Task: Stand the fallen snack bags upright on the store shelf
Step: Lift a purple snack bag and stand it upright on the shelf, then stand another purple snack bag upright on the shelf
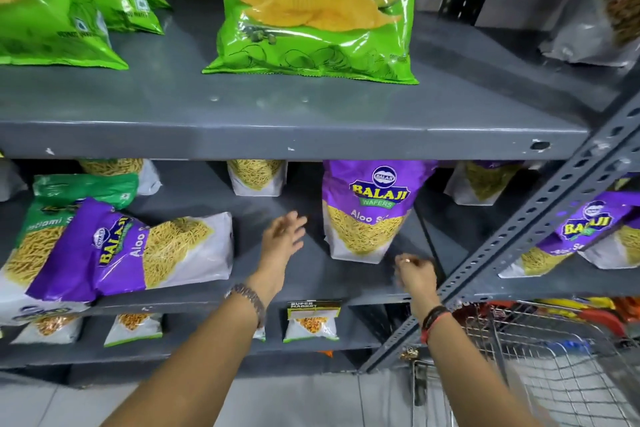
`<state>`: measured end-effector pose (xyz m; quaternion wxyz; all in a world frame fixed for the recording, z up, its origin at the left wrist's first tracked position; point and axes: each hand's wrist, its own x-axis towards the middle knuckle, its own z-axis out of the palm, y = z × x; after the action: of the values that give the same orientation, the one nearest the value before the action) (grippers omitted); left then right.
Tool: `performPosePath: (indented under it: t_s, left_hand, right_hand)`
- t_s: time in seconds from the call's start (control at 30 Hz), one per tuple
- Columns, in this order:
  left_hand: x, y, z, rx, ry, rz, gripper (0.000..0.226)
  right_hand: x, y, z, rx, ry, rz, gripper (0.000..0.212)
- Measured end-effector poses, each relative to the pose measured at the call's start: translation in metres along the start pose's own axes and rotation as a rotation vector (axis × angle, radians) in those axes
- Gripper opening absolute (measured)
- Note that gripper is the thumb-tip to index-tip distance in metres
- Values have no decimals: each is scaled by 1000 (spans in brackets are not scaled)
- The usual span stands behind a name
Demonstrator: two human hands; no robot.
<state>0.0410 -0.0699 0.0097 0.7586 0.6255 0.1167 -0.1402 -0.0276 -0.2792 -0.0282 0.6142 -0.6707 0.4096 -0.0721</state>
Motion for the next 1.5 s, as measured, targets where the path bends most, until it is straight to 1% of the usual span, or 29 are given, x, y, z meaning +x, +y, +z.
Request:
performPosePath:
  t_s: [0.1,0.13,0.2,0.27,0.33,0.37,0.47,0.5,0.6,0.7,0.73,0.8,0.83,0.9,0.93,1.0,1.03,1.1,1.17,1.27,1.3,1.37,1.43,1.5]
  left_hand:
    - [-22,-22,-47,-3,40,-104,35]
    - [-29,-28,-63,-9,66,-147,34]
    - [-40,-37,-97,-44,114,-202,34]
    - [-46,-39,-129,-80,157,-223,30]
    - [-48,-34,-162,-82,193,-246,33]
    - [-47,-30,-177,-78,204,-256,35]
    - [-41,-18,-213,-66,240,-267,40]
    - [-38,-16,-224,-65,251,-261,43]
    - [-34,-12,-244,-41,242,-252,50]
    - [-30,-13,-250,-53,220,-246,50]
    - [-29,-14,-251,-79,225,-242,47]
    - [-29,-13,-250,-148,239,-249,37]
    - [-29,-12,-249,-180,246,-253,28]
    - [-32,-11,-248,-206,260,-254,22]
    - [-35,-10,-247,-214,260,-245,21]
    - [-38,-13,-248,-231,261,-204,20]
    - [-39,-16,-249,-245,266,-183,20]
    - [-40,-20,-251,-259,275,-140,20]
    - [-42,-21,-250,-245,261,-64,21]
    - [-47,-13,-246,-210,233,22,20]
    - [-48,-10,-243,-185,212,41,19]
    - [-52,-1,-235,-129,164,65,18]
    - [-53,6,-229,-68,106,77,15]
    - [-54,15,-218,2,28,86,14]
  right_hand:
    - [-45,1,19,-183,-305,55,18]
    - [-56,-3,32,-227,-397,32,19]
    - [-72,-12,69,-287,-501,-67,26]
    - [-79,-23,112,-352,-511,-212,30]
    - [-86,-38,159,-461,-509,-403,16]
    - [-90,-47,183,-531,-514,-484,15]
    - [-103,-74,245,-618,-551,-678,19]
    - [-108,-82,264,-644,-569,-706,22]
    - [-112,-97,316,-820,-647,-736,30]
    - [-112,-103,352,-1059,-729,-660,44]
    - [-110,-102,359,-1112,-756,-630,43]
    - [-106,-102,365,-1142,-822,-547,26]
    - [-104,-101,366,-1113,-852,-488,20]
    - [-99,-101,364,-1065,-888,-382,13]
    - [-94,-100,362,-1056,-881,-340,14]
    - [-86,-95,355,-1008,-814,-288,24]
    - [-82,-90,350,-942,-789,-254,25]
    - [-73,-77,335,-775,-766,-162,20]
    - [-67,-64,309,-591,-756,-44,13]
    - [-75,-55,258,-363,-748,133,21]
    - [-76,-50,241,-277,-736,177,20]
    - [-79,-36,209,-132,-704,230,19]
    - [-82,-22,182,-39,-664,242,29]
    - [-91,-16,156,44,-642,256,26]
